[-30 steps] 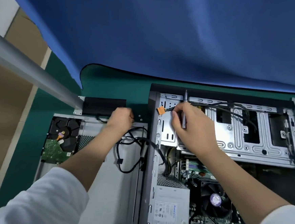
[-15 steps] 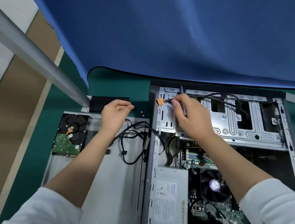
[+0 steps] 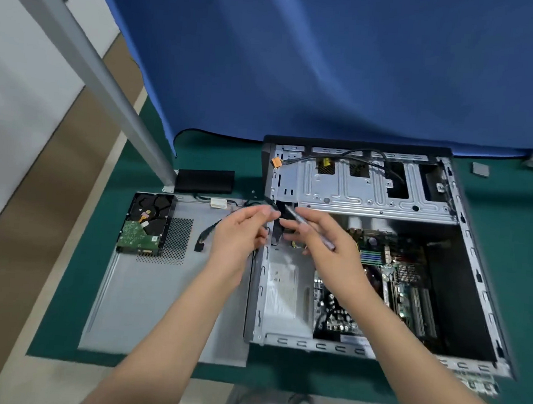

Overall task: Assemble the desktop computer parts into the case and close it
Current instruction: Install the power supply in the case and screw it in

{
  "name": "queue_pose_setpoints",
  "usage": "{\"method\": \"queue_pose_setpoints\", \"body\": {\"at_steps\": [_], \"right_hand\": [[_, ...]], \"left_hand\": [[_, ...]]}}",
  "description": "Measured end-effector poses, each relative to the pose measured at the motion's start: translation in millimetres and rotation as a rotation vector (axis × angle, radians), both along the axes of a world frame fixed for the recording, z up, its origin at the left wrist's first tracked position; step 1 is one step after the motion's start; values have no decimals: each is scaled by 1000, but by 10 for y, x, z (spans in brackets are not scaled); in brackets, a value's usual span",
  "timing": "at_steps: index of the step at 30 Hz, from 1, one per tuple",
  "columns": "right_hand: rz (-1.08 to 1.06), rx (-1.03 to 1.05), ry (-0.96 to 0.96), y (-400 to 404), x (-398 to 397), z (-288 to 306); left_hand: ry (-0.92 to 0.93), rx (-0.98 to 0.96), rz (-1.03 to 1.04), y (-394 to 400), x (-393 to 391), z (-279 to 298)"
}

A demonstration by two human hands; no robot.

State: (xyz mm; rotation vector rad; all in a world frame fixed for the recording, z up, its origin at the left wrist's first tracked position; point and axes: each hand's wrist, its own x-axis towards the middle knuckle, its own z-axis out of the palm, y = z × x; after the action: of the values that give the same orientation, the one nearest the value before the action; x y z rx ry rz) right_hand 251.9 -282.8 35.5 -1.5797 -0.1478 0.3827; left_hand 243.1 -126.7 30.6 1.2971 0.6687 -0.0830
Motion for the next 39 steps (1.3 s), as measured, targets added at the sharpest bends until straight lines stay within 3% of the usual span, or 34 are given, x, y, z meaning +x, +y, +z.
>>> {"method": "queue_pose_setpoints", "body": {"at_steps": [17,39], "right_hand": [[-2,40,47,-380,-1036,92],[11,53,113,-623,-1629,17]], "left_hand": [[-48,-135,-22,-492,-985,98],[25,-298,27,-742,-1640,22]]}}
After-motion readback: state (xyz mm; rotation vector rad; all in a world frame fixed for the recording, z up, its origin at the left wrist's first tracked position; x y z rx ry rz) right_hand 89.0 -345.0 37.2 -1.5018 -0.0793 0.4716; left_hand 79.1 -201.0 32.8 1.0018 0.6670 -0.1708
